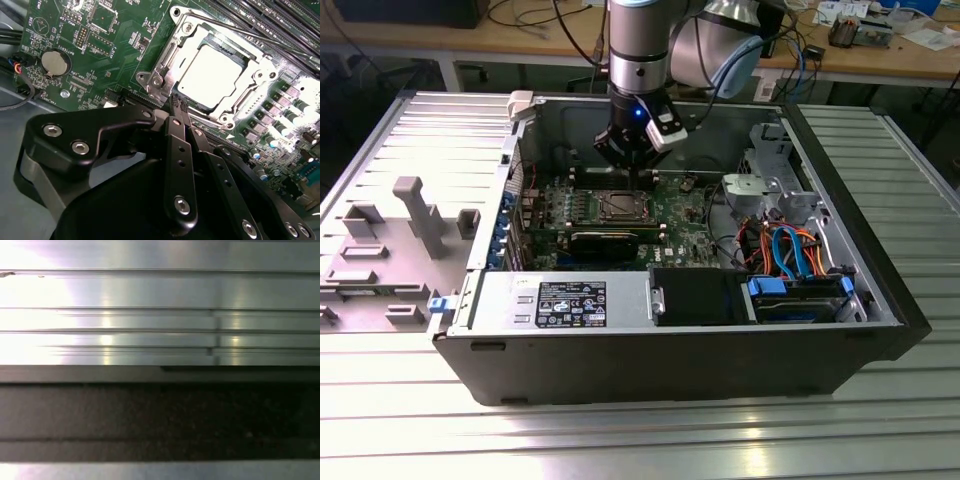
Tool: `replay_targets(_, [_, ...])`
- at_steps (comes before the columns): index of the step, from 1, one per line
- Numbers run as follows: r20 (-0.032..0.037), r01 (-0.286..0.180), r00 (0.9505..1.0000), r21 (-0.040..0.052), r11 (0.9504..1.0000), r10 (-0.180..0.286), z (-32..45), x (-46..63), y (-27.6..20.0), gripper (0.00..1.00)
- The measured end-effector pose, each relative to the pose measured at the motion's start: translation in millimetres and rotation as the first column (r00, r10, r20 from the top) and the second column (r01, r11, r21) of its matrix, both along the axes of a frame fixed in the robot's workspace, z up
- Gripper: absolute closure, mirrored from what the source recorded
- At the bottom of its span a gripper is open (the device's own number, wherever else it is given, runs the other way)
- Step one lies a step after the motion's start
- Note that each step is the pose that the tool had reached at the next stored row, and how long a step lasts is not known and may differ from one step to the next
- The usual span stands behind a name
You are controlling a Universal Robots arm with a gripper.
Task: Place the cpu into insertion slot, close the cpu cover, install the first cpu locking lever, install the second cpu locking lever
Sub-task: 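Install the second cpu locking lever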
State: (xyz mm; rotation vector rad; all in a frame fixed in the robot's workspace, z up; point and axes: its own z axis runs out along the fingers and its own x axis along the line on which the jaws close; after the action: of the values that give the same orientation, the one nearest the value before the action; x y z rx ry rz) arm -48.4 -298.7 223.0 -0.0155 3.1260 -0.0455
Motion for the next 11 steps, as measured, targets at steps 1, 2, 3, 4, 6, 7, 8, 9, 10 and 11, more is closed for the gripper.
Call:
replay_targets(1, [0.0002, 0.000, 1.0000, 0.0002, 1.0000, 0.000, 0.3, 0.0, 0.0, 0.89])
replay_targets(2, [0.0003, 0.000, 1.0000, 0.0003, 1.0000, 0.000, 0.4, 0.0, 0.1, 0.89])
replay_targets(3, [0.0001, 0.000, 1.0000, 0.0001, 1.0000, 0.000, 0.6, 0.0, 0.0, 0.89])
replay_targets(4, [0.0002, 0.000, 1.0000, 0.0001, 1.0000, 0.000, 0.6, 0.0, 0.0, 0.89])
replay_targets(6, [0.0000, 0.000, 1.0000, -0.0001, 1.0000, 0.000, 0.7, -0.1, -0.2, 0.89])
replay_targets(7, [0.0000, 0.000, 1.0000, -0.0002, 1.0000, 0.000, 0.7, 0.0, -0.6, 0.89])
replay_targets(8, [0.0000, 0.000, 1.0000, -0.0002, 1.0000, 0.000, 0.7, 0.0, -1.0, 0.89])
replay_targets(9, [0.0001, 0.000, 1.0000, -0.0002, 1.0000, 0.000, 0.7, 0.0, -1.7, 0.89])
replay_targets(10, [0.0000, 0.000, 1.0000, -0.0003, 1.0000, 0.000, 0.7, 0.0, -2.7, 0.89])
replay_targets(11, [0.0001, 0.000, 1.0000, -0.0002, 1.0000, 0.000, 0.7, 0.0, -3.2, 0.89])
